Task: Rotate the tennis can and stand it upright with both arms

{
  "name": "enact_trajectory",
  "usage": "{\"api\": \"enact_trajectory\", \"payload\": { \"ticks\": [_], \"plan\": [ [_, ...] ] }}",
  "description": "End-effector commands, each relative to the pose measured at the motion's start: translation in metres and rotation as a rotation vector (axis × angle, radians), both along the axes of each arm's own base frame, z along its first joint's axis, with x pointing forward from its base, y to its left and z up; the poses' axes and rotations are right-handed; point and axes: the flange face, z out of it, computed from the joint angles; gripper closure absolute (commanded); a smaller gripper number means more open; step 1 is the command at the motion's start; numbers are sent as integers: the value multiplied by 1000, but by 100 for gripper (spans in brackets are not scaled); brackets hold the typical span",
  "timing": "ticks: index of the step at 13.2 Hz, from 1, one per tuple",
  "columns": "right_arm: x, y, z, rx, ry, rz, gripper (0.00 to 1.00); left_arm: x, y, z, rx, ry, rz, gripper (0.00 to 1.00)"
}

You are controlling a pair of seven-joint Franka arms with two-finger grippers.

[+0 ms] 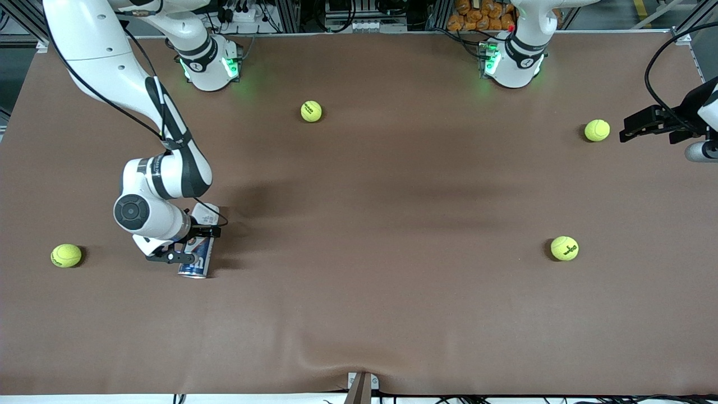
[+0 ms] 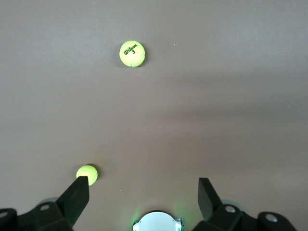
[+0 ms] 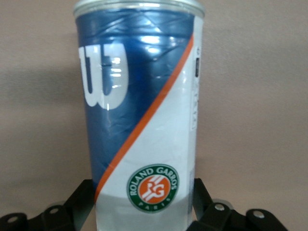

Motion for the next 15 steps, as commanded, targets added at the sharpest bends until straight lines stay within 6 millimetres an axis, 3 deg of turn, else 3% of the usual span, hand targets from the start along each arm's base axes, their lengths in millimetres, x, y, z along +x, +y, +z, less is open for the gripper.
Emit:
{"api": "enact_trajectory", "payload": {
  "ticks": [1, 8, 11, 15],
  "plan": [
    [0, 13, 10, -11, -16, 38, 16, -4, 1, 2, -18, 6, -2, 0],
    [0, 13, 15, -11, -19, 38, 24, -4, 8, -1, -20, 10, 4, 0],
    [15, 17, 54, -4, -48, 63, 24, -3, 14, -3, -33, 12, 20, 0],
    [31, 75, 104, -1, -61, 172, 27, -3, 13, -3, -32, 11, 24, 0]
  ]
}}
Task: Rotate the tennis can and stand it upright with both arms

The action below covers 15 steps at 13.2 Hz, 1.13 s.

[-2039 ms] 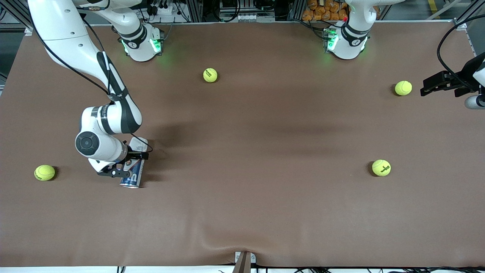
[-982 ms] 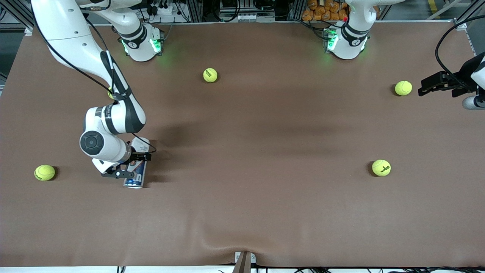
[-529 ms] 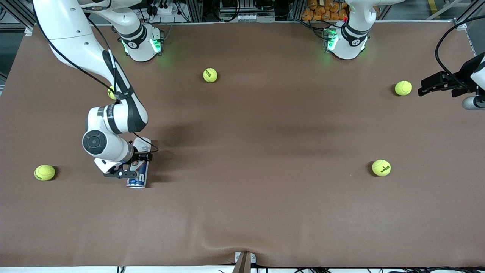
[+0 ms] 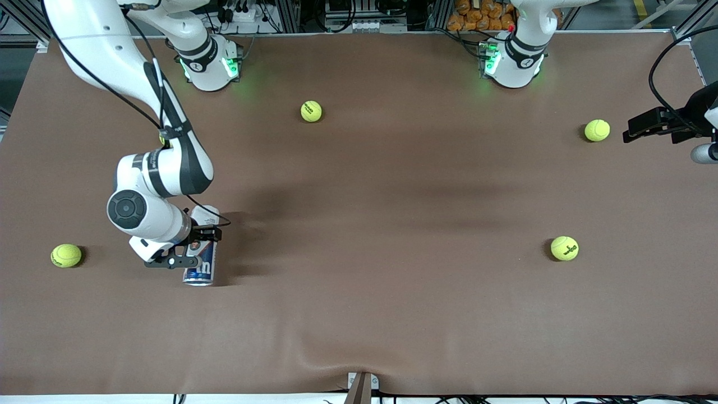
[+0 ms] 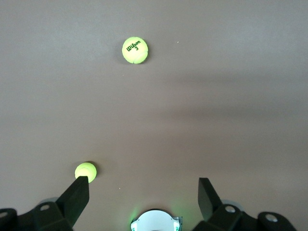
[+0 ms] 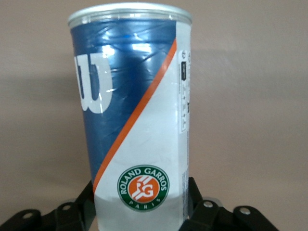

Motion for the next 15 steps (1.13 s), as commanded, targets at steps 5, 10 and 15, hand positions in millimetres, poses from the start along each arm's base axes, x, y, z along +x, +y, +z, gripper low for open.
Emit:
{"api": "enact_trajectory", "payload": {
  "ticks": [5, 10, 15],
  "plan": [
    [-6, 127, 55, -16, -84, 257, 32, -2, -1, 3, -21, -2, 0, 0],
    [-44, 222, 58, -95, -132, 482, 32, -3, -2, 2, -21, 1, -2, 0],
    [-118, 339, 25, -142, -144, 888, 32, -3, -3, 2, -23, 1, -6, 0]
  ]
}}
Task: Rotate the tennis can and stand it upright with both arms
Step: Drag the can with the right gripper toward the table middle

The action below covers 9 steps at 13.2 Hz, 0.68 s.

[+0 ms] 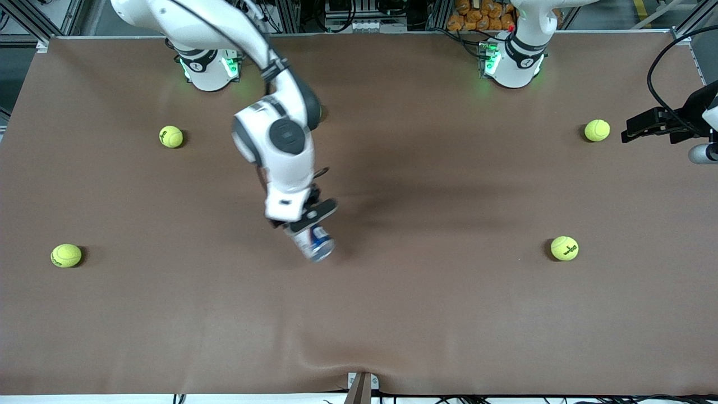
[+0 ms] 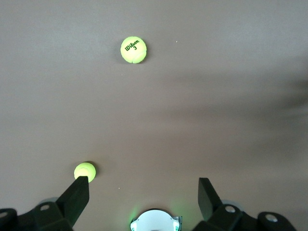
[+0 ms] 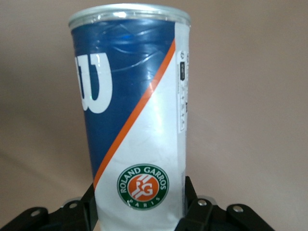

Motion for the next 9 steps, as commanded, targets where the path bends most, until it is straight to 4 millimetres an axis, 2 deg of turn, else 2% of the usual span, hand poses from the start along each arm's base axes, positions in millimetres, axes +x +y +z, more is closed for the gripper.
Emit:
{"api": "enact_trajectory", "payload": {
  "ticks": [1, 5, 8, 9],
  "plan": [
    [-32, 54, -18, -31, -19, 222, 32, -3, 0, 2, -22, 0, -2, 0],
    [-69, 104, -40, -26, -44, 558, 32, -3, 1, 1, -23, 3, -6, 0],
    [-88, 125, -56, -50, -34, 730, 32, -3, 0, -2, -26, 9, -8, 0],
    [-90, 129, -63, -34, -41, 733, 28, -4, -1, -3, -43, 12, -6, 0]
  ]
}}
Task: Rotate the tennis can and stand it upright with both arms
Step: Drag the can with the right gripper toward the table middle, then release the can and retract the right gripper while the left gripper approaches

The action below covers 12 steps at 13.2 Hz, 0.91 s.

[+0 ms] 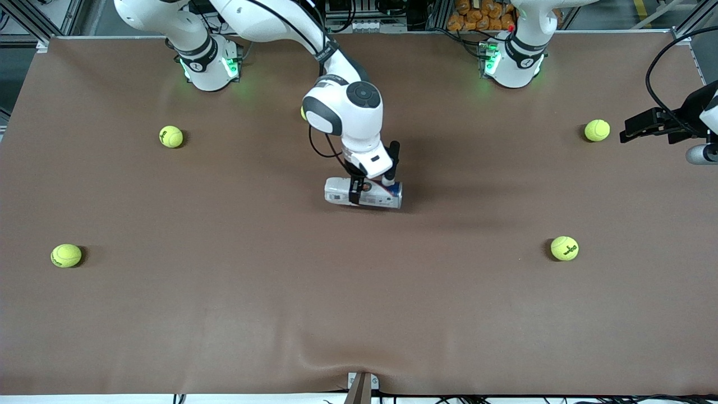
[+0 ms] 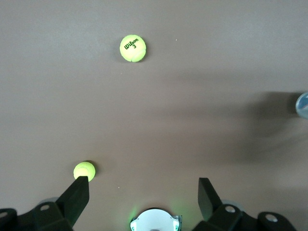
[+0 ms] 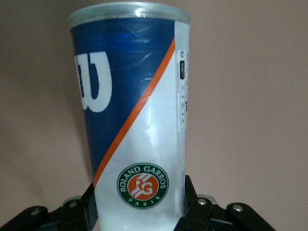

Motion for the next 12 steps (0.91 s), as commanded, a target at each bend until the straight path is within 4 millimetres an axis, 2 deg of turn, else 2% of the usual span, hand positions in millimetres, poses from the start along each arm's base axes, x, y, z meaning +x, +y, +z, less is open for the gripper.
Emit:
{"api": "enact_trajectory", "payload": {
  "ticks": [1, 3, 6, 9, 11, 12],
  "plan": [
    [5, 11, -15, 19, -28, 49, 18, -3, 0, -2, -49, 7, -4, 0],
    [5, 12, -21, 45, -15, 31, 0, -1, -2, -5, -67, 14, -3, 0],
    [7, 13, -14, 89, 17, -16, 0, 1, 2, -17, -139, 36, 21, 0],
    [9, 14, 11, 110, 27, -39, 0, 3, 4, -33, -205, 57, 52, 0],
    [8, 13, 42, 113, 33, -51, 0, 6, -1, -45, -257, 79, 65, 0],
    [9, 9, 64, 109, 37, -62, 0, 7, -1, -50, -290, 90, 76, 0]
  ]
}}
